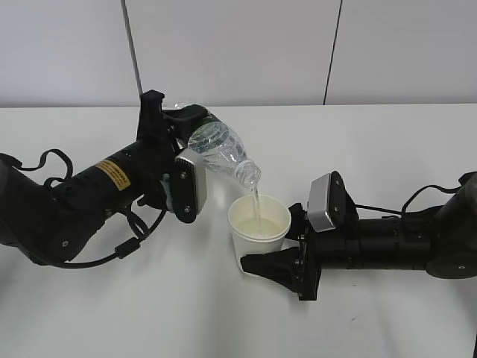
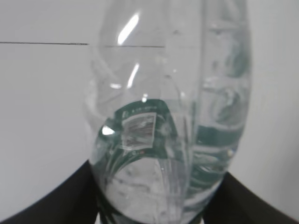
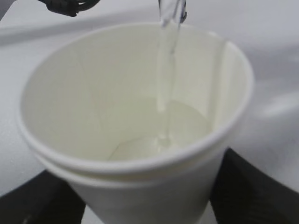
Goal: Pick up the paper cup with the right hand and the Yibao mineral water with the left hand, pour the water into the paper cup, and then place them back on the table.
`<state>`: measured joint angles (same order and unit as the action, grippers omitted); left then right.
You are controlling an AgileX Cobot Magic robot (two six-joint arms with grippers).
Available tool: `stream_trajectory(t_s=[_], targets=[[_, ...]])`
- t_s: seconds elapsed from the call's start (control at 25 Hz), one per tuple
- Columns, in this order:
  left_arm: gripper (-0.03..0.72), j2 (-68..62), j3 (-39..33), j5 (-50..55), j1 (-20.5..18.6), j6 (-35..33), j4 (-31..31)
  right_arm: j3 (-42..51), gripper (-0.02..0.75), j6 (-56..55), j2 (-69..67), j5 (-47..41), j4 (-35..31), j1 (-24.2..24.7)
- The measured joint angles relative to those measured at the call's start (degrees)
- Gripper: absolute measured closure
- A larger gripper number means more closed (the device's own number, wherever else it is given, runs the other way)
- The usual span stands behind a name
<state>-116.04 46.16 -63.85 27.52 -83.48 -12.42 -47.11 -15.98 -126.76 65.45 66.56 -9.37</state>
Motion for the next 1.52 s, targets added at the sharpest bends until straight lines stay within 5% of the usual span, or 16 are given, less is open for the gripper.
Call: stream_trajectory(t_s=[0.36, 1.04, 1.52], targets=[[0.305, 0.00, 0.00, 0.00, 0.00, 18.70, 0.12, 0.00, 0.184, 0.00, 0.00, -0.11, -0.72, 0.00], [0.305, 0.11, -0.73, 0.00, 0.41, 68.10, 3.26, 0.00, 0.184, 0.00, 0.00, -0.22, -1.77, 0.00], [0.305, 0.28, -4.16, 0.77, 0.48, 80.44, -2.38, 0.50, 0.184, 0.00, 0.00, -0.22, -7.12, 2.53]])
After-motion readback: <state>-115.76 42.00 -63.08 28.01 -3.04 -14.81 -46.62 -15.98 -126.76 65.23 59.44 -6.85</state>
